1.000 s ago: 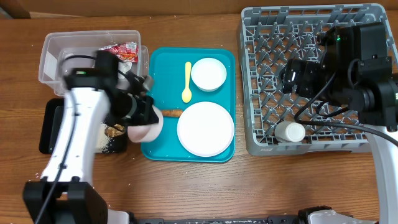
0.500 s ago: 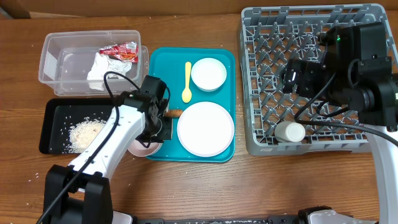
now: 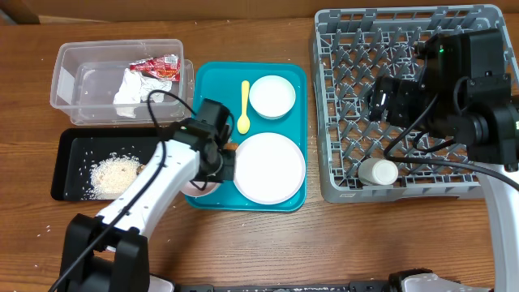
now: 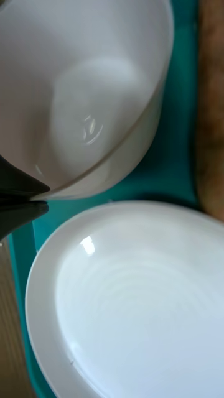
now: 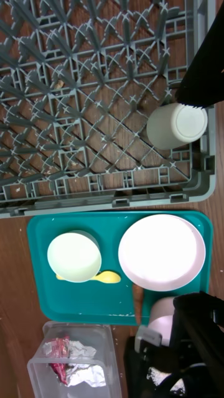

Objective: Sort waste into correct bins and load items into the dishwasher
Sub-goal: 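Set the pink bowl back on the teal tray and release, then reach the left gripper to the carrot and grasp it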

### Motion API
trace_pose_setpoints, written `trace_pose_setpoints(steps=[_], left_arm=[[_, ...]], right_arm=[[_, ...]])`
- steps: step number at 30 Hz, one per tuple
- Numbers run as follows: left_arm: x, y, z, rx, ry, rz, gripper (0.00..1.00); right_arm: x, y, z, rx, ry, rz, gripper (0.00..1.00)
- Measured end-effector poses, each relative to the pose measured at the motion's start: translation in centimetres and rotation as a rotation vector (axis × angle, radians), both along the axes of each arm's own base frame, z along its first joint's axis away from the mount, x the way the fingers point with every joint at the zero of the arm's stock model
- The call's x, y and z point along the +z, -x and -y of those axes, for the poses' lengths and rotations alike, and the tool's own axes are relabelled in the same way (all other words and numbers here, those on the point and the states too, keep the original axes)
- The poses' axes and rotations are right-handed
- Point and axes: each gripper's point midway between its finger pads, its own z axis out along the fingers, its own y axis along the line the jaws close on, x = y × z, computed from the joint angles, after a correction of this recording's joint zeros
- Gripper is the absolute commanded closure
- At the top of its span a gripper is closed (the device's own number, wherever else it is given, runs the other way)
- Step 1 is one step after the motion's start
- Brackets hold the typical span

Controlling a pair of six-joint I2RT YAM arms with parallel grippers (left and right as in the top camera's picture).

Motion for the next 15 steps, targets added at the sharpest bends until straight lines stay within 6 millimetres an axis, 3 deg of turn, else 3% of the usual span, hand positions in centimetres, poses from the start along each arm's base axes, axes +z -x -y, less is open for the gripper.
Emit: trace_pose_setpoints(steps=[9, 15], left_arm=[[-0.2, 1.6, 1.8, -0.096, -0.052, -0.006, 0.96], [-0.6, 1.6, 1.6, -0.089, -0.068, -0.012, 0.8]], right_arm=[[0.0, 0.0, 0.0, 0.0, 0.0, -0.002, 0.02], [0.0, 0.1, 0.0, 0.0, 0.0, -0.003, 0.02]])
